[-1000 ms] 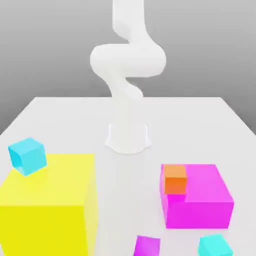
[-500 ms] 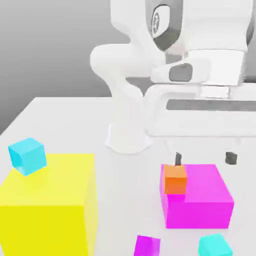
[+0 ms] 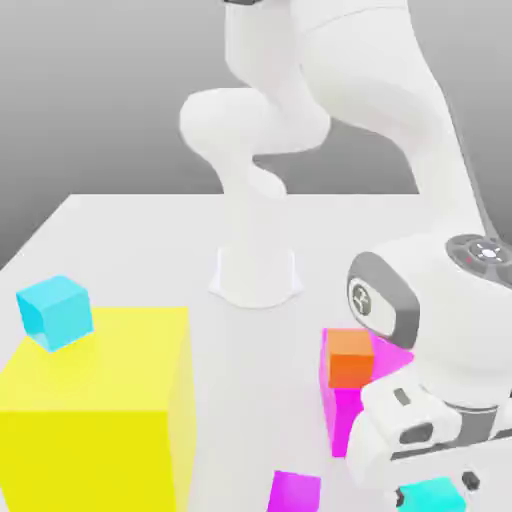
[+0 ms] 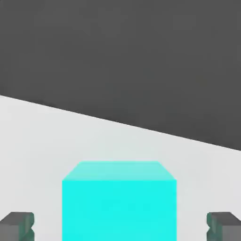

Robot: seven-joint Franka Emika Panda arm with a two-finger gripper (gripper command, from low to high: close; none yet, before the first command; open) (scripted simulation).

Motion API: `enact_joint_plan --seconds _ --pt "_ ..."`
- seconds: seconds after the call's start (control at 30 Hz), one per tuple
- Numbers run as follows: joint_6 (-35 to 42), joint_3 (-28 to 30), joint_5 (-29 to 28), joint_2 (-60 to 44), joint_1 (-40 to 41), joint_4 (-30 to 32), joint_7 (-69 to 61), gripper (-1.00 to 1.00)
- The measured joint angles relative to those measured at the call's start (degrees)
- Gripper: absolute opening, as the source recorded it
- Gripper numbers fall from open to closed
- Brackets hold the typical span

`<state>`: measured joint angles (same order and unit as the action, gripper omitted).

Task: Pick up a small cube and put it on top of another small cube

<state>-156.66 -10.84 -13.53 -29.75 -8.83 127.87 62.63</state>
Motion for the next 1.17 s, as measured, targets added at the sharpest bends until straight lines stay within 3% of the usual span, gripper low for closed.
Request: enact_joint_plan --seconds 0.17,0.3,0.67,0.9,1.03,1.07,1.17 --pt "-0.3 0.1 -0.1 -0.4 -0.1 -0.1 0.1 -1.0" --pt "4.9 -2.1 2.7 6.5 1.7 1.3 -2.1 -1.0" --pt "24.2 11.6 7.1 27.4 17.3 -0.4 13.3 -1.0" --pt "38.6 17.0 10.8 41.9 28.1 0.5 28.0 -1.0" --pt "33.1 17.5 12.3 40.2 28.5 5.9 29.7 -1.0" --pt "31.4 17.5 12.4 39.6 28.6 7.0 29.7 1.0" --pt "31.4 17.5 12.4 39.6 28.6 7.0 29.7 1.0"
